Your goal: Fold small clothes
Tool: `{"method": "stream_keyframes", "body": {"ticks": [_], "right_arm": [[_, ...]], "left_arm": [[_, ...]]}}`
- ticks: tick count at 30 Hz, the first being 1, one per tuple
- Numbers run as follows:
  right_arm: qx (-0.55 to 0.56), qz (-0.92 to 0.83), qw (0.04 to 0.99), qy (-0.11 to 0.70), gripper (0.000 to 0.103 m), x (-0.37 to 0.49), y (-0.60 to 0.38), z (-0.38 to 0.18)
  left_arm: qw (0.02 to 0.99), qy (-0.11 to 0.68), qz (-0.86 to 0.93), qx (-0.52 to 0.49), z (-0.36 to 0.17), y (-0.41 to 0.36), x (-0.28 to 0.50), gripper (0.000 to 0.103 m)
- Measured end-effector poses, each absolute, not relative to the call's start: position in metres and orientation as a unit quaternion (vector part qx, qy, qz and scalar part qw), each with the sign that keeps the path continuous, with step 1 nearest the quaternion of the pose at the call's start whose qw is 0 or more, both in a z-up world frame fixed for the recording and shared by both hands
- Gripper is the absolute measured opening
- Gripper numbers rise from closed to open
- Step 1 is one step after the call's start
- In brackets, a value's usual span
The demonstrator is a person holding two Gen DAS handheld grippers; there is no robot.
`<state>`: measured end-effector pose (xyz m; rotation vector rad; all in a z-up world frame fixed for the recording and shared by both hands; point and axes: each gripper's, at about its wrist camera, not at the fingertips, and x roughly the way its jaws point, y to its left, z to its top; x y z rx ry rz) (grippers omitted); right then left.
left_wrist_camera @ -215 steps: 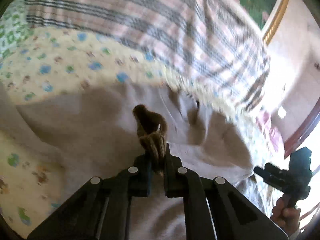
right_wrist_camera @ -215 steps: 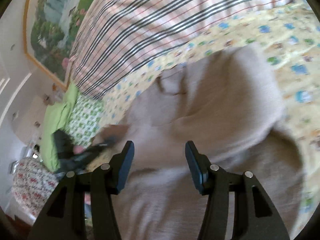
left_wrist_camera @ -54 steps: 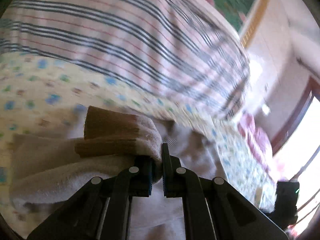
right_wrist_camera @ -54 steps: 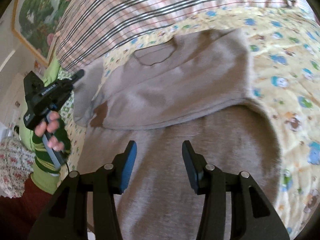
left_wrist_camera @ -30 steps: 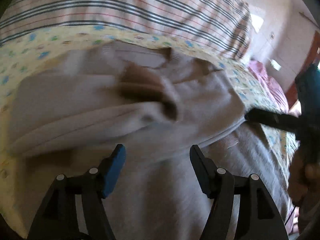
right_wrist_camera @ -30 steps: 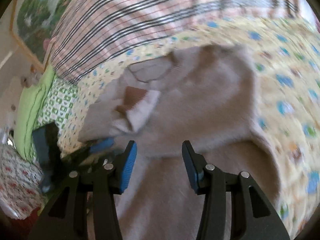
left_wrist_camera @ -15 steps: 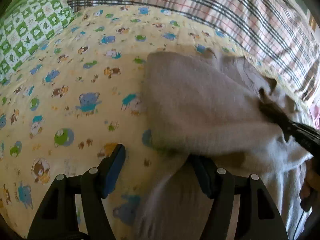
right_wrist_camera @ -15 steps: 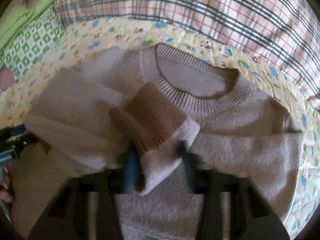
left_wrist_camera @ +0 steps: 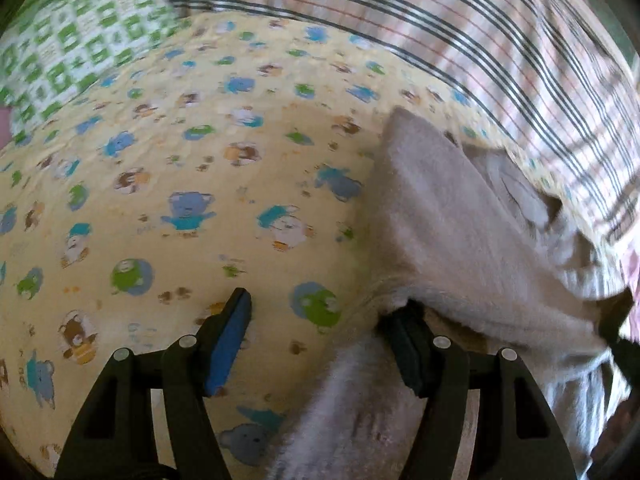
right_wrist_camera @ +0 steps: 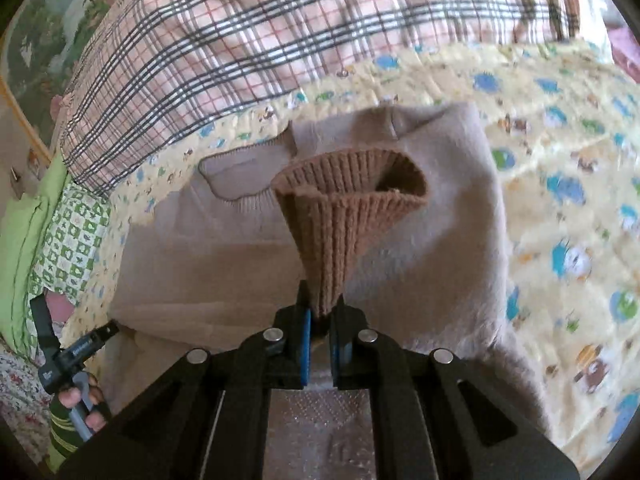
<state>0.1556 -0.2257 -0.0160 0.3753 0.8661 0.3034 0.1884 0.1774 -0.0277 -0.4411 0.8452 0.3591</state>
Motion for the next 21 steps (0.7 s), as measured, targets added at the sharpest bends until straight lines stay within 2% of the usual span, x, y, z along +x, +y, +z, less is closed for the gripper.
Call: {"method": "stream_keyframes", "body": {"ticks": [4,12,18,19,21], "right_arm": [[0.177,0.155,0.880,0.413,0.008,0.154,-0.219,-0.016],[0.207,0.132,0.861,0.446,0.011,0.143,-0.239,-0.033],[0.184,0.081,0.895,0.398,0.013,0.123,-0.258,0.010],[0.184,0.088,0.901,0.383,0.016,0.125,-0.256,0.022],[0.186,0.135,0.900,0.370,0.037,0.138,-0.242,0.040]], "left_arm": [[0.865,0.383,0.180,-0.269,-0.031,0.194,0.177,0.067],[0.868,0.387,0.180,-0.254,-0.032,0.189,0.178,0.067],[0.869,0.382,0.173,-0.261,-0.033,0.190,0.175,0.067],[0.870,0.380,0.172,-0.264,-0.033,0.191,0.174,0.067],[0.871,0.375,0.172,-0.267,-0.033,0.191,0.173,0.067]]}}
